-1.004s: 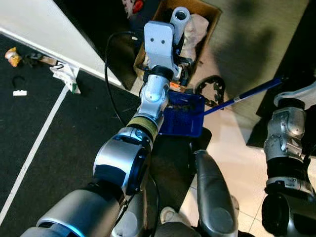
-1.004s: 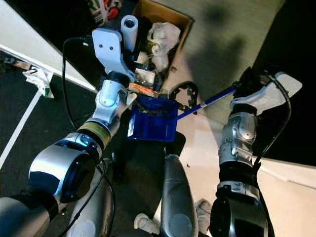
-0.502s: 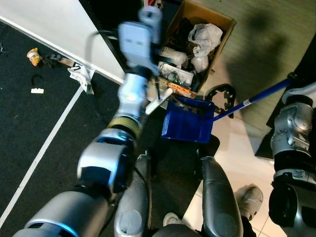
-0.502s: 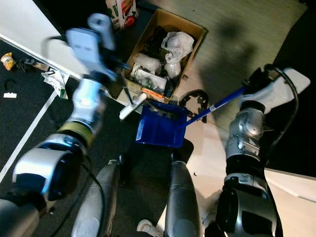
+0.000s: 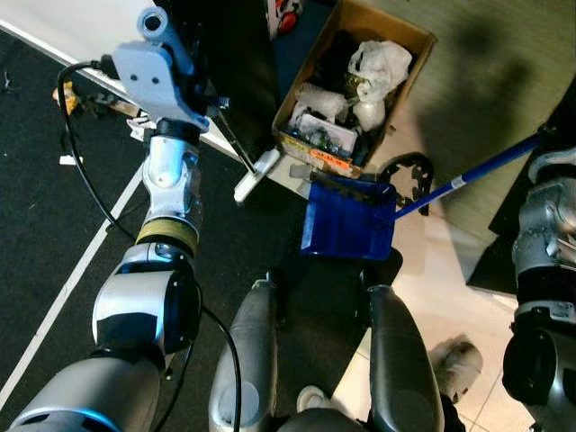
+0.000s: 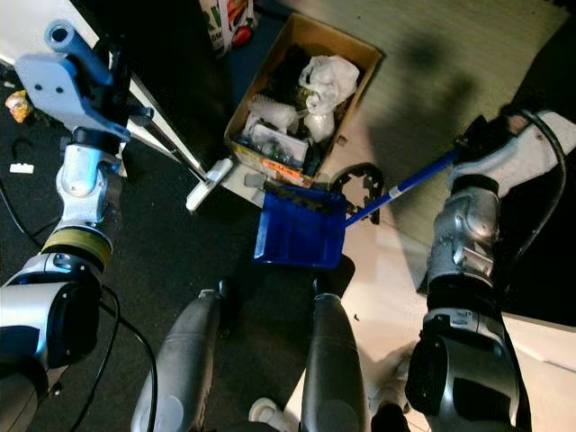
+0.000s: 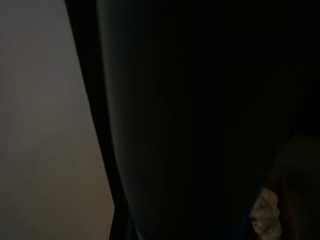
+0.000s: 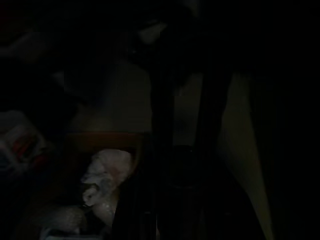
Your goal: Sweep floor
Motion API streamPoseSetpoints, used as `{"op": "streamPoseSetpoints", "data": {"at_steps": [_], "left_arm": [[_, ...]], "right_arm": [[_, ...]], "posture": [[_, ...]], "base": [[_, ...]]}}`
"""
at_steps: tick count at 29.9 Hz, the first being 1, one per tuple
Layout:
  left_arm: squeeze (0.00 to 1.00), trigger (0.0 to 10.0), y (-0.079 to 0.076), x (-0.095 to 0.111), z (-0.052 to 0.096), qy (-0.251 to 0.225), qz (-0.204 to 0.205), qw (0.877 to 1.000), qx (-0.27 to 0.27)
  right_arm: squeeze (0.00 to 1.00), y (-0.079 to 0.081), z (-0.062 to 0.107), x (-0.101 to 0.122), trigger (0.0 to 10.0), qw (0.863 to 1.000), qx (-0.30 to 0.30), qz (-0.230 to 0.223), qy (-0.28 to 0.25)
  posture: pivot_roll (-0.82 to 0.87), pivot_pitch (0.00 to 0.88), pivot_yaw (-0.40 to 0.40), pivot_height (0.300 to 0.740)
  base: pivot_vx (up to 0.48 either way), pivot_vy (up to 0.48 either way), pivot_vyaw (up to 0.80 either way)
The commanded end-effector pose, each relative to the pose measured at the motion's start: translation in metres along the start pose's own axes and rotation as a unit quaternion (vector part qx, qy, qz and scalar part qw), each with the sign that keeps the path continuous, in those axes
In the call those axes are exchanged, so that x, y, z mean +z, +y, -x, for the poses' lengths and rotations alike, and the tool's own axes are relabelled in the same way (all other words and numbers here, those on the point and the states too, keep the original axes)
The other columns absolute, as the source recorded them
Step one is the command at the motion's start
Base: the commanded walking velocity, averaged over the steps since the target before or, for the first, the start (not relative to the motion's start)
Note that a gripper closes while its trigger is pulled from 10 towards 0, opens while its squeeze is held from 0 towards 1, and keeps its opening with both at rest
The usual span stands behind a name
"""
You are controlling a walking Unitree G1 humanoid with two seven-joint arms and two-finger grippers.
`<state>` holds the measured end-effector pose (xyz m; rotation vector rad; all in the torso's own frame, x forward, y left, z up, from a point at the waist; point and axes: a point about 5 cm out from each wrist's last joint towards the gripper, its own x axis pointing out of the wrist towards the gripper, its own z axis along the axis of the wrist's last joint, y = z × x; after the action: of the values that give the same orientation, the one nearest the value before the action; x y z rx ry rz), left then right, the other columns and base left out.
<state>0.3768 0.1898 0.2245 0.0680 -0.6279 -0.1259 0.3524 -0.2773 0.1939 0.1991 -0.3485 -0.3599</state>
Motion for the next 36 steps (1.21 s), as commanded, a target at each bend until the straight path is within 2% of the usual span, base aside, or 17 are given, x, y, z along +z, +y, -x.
{"op": "streamPoseSetpoints", "data": {"at_steps": [1, 3, 9, 11, 14, 15, 16, 18, 21, 23, 24, 27, 32, 36], "left_arm": [[0.0, 10.0, 0.015, 0.005, 0.005, -0.016, -0.017, 1.0, 0.012], [0.0, 10.0, 0.017, 0.007, 0.005, -0.017, -0.023, 1.0, 0.012], [0.0, 10.0, 0.022, 0.009, 0.004, -0.018, -0.028, 0.999, 0.009], [0.0, 10.0, 0.022, 0.01, 0.004, -0.018, -0.028, 0.999, 0.009], [0.0, 10.0, 0.022, 0.01, 0.004, -0.017, -0.026, 0.999, 0.007], [0.0, 10.0, 0.024, 0.009, 0.005, -0.013, -0.026, 1.0, 0.006], [0.0, 10.0, 0.026, 0.009, 0.006, -0.009, -0.027, 1.0, 0.006], [0.0, 10.0, 0.028, 0.008, 0.007, -0.005, -0.027, 1.0, 0.007], [0.0, 10.0, 0.029, 0.007, 0.008, 0.0, -0.026, 1.0, 0.008], [0.0, 10.0, 0.024, 0.001, 0.01, 0.011, -0.02, 1.0, 0.004], [0.0, 10.0, 0.022, 0.0, 0.01, 0.013, -0.019, 1.0, 0.003], [0.0, 10.0, 0.021, 0.0, 0.01, 0.015, -0.017, 1.0, 0.002], [0.0, 10.0, 0.012, -0.005, 0.009, 0.026, -0.009, 1.0, -0.001], [0.0, 10.0, 0.007, -0.009, 0.009, 0.038, -0.008, 0.999, -0.002]], "right_arm": [[0.0, -0.006, 0.001, -0.001, 10.0, 1.0, 0.005, 0.019, -0.004], [0.0, -0.009, -0.004, 0.004, 10.0, 0.999, 0.014, 0.038, -0.005], [0.0, -0.022, -0.009, 0.008, 10.0, 0.999, 0.004, 0.051, 0.006], [0.0, -0.031, -0.01, 0.011, 10.0, 0.998, -0.012, 0.058, 0.004], [0.0, -0.036, -0.011, 0.015, 10.0, 0.998, -0.022, 0.059, 0.0], [0.0, -0.049, -0.012, 0.02, 10.0, 0.997, -0.039, 0.066, -0.004], [0.0, -0.053, -0.012, 0.019, 10.0, 0.997, -0.044, 0.067, 0.0], [0.0, -0.054, -0.01, 0.014, 10.0, 0.997, -0.046, 0.063, 0.007], [0.0, -0.05, -0.004, 0.002, 10.0, 0.997, -0.045, 0.053, 0.018], [0.0, -0.033, 0.007, -0.021, 10.0, 0.998, -0.034, 0.032, 0.039], [0.0, -0.029, 0.01, -0.026, 10.0, 0.998, -0.029, 0.029, 0.044], [0.0, -0.024, 0.013, -0.031, 10.0, 0.998, -0.023, 0.028, 0.05], [0.0, -0.005, 0.023, -0.049, 10.0, 0.997, -0.001, 0.023, 0.071], [0.0, -0.001, 0.027, -0.056, 10.0, 0.996, -0.001, 0.029, 0.08]], "posture": [[-0.01, 0.415, 0.061, 0.731], [0.0, 0.42, 0.058, 0.731], [-0.01, 0.42, 0.058, 0.731], [0.0, 0.423, 0.06, 0.731], [0.0, 0.421, 0.062, 0.731], [0.0, 0.424, 0.072, 0.731], [0.0, 0.424, 0.074, 0.731], [0.0, 0.426, 0.079, 0.731], [0.0, 0.43, 0.083, 0.731], [0.01, 0.436, 0.086, 0.731], [0.01, 0.436, 0.086, 0.731], [0.01, 0.436, 0.086, 0.731], [0.0, 0.443, 0.081, 0.731], [0.0, 0.448, 0.077, 0.731]], "base": [[0.0, 0.0, 0.0], [0.0, 0.0, 0.0], [0.0, 0.0, 0.0], [0.0, 0.0, 0.0], [0.0, 0.0, 0.0], [0.0, 0.0, 0.0], [0.0, 0.0, 0.0], [0.0, 0.0, 0.0], [0.0, 0.0, 0.0], [0.0, 0.0, 0.0], [0.0, 0.0, 0.0], [0.0, 0.0, 0.0], [0.0, 0.0, 0.0], [0.0, 0.0, 0.0]]}}
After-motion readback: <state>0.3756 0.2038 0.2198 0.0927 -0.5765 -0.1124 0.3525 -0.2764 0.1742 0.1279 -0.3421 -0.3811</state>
